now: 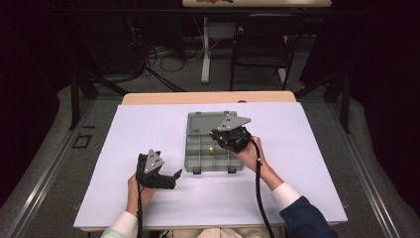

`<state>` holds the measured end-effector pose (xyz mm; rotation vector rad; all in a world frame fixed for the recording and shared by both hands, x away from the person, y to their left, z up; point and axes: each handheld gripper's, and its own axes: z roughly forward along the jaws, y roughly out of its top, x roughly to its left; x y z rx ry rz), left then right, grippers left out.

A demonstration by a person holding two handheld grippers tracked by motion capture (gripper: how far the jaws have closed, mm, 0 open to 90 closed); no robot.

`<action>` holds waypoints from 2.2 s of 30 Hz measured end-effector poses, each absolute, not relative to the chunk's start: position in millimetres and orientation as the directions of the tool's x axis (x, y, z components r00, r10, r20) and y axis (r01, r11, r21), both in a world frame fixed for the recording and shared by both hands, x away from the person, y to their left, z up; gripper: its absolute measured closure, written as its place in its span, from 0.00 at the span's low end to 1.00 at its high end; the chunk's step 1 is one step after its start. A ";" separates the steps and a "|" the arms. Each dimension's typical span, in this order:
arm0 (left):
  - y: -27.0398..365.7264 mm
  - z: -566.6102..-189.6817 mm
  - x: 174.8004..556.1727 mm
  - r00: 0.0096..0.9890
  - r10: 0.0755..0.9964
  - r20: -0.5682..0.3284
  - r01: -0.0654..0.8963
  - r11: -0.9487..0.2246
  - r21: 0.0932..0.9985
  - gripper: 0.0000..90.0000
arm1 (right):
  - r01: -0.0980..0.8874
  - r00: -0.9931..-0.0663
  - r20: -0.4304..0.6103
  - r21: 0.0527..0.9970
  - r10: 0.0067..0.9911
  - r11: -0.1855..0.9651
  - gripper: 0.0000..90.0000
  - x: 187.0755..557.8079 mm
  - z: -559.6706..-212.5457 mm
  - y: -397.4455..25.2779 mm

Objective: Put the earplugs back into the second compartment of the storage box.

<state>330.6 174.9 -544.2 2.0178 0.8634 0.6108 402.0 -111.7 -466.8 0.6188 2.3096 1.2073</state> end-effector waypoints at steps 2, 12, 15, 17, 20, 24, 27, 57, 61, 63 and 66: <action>174.7 -544.2 330.7 0.646 0.756 0.103 0.348 -0.413 0.842 0.00 | 0.176 -0.793 -0.186 0.841 0.580 0.511 0.90 404.4 -466.0 -109.7; 174.4 -544.8 330.9 0.646 0.756 0.101 0.351 -0.412 0.841 0.00 | 0.185 -0.787 -0.180 0.844 0.590 0.503 0.90 414.7 -466.7 -101.4; 174.5 -544.5 330.8 0.646 0.756 0.103 0.349 -0.413 0.841 0.00 | 0.196 -0.787 -0.167 0.845 0.594 0.497 0.90 419.3 -468.7 -98.9; 174.0 -544.4 330.5 0.646 0.756 0.103 0.349 -0.413 0.841 0.00 | 0.205 -0.787 -0.159 0.844 0.596 0.496 0.90 422.0 -470.3 -97.2; 173.8 -543.9 330.3 0.647 0.755 0.106 0.345 -0.414 0.843 0.00 | 0.213 -0.785 -0.155 0.842 0.599 0.496 0.90 425.3 -473.3 -93.8; 174.3 -544.5 330.8 0.646 0.756 0.103 0.348 -0.412 0.842 0.00 | 0.229 -0.785 -0.146 0.835 0.602 0.500 0.90 430.2 -478.3 -88.9; 174.7 -544.5 331.1 0.646 0.756 0.106 0.347 -0.415 0.841 0.00 | 0.244 -0.787 -0.139 0.824 0.601 0.511 0.90 433.0 -482.5 -85.9; 173.6 -544.5 331.0 0.651 0.751 0.108 0.344 -0.419 0.840 0.00 | 0.374 -0.800 -0.051 0.737 0.598 0.563 0.62 436.7 -500.0 -93.8; 174.5 -544.6 331.4 0.646 0.756 0.104 0.346 -0.412 0.843 0.00 | 0.387 -0.797 -0.028 0.742 0.603 0.547 0.42 433.9 -497.7 -101.3; 174.2 -545.3 331.9 0.649 0.754 0.103 0.349 -0.415 0.840 0.00 | 0.391 -0.801 -0.011 0.748 0.599 0.537 0.33 432.2 -496.8 -106.3; 174.0 -545.0 331.9 0.649 0.753 0.106 0.345 -0.417 0.841 0.00 | 0.395 -0.803 0.007 0.756 0.597 0.522 0.24 428.7 -495.6 -113.6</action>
